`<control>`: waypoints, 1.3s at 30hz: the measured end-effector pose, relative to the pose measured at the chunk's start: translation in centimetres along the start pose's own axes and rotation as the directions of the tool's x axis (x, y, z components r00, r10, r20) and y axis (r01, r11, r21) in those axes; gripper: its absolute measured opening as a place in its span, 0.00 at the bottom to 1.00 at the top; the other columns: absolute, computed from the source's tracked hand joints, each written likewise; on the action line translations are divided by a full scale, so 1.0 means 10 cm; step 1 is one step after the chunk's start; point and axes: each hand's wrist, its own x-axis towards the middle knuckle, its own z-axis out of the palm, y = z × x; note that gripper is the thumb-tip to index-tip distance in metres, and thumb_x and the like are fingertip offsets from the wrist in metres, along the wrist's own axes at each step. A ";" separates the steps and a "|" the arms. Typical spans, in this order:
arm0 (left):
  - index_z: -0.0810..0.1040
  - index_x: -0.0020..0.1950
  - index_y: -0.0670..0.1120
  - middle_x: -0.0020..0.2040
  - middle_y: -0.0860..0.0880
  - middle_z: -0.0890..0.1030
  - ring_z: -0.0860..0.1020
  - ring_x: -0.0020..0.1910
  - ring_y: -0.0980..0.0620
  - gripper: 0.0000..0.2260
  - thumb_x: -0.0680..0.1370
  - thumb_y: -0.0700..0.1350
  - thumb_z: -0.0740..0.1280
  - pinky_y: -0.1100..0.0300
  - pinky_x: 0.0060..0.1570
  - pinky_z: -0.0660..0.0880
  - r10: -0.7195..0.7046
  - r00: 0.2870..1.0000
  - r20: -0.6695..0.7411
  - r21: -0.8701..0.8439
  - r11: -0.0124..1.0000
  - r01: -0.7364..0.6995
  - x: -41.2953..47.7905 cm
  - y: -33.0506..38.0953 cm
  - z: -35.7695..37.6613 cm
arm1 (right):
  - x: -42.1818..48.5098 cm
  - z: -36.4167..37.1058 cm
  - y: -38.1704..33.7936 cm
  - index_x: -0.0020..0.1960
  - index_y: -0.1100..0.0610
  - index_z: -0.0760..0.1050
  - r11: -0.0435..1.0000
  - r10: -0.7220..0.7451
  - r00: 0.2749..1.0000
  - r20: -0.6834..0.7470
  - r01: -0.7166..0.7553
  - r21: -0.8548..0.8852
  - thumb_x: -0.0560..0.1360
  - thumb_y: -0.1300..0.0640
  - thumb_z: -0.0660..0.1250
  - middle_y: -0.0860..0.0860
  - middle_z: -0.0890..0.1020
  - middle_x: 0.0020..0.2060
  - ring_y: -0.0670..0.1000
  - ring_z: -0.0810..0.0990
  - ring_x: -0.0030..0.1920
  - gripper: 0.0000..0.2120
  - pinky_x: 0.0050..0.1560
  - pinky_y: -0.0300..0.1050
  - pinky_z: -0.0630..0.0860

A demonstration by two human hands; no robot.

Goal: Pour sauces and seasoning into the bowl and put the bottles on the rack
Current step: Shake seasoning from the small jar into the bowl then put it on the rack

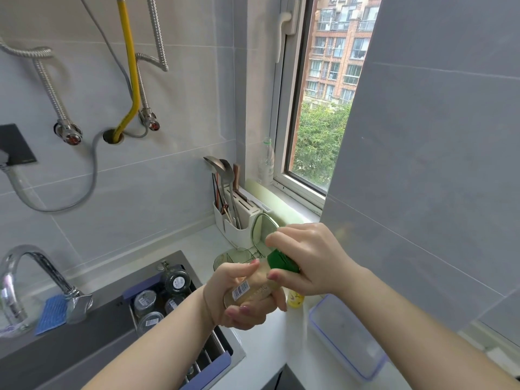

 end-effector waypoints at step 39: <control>0.81 0.54 0.40 0.34 0.49 0.76 0.71 0.27 0.55 0.20 0.75 0.55 0.67 0.67 0.27 0.68 0.097 0.594 -0.798 0.031 0.992 -0.120 0.16 0.06 0.19 | -0.19 0.18 0.24 0.48 0.58 0.77 0.349 0.803 0.512 0.306 -0.819 0.455 0.77 0.33 0.53 0.51 0.76 0.28 0.48 0.73 0.24 0.29 0.29 0.43 0.71</control>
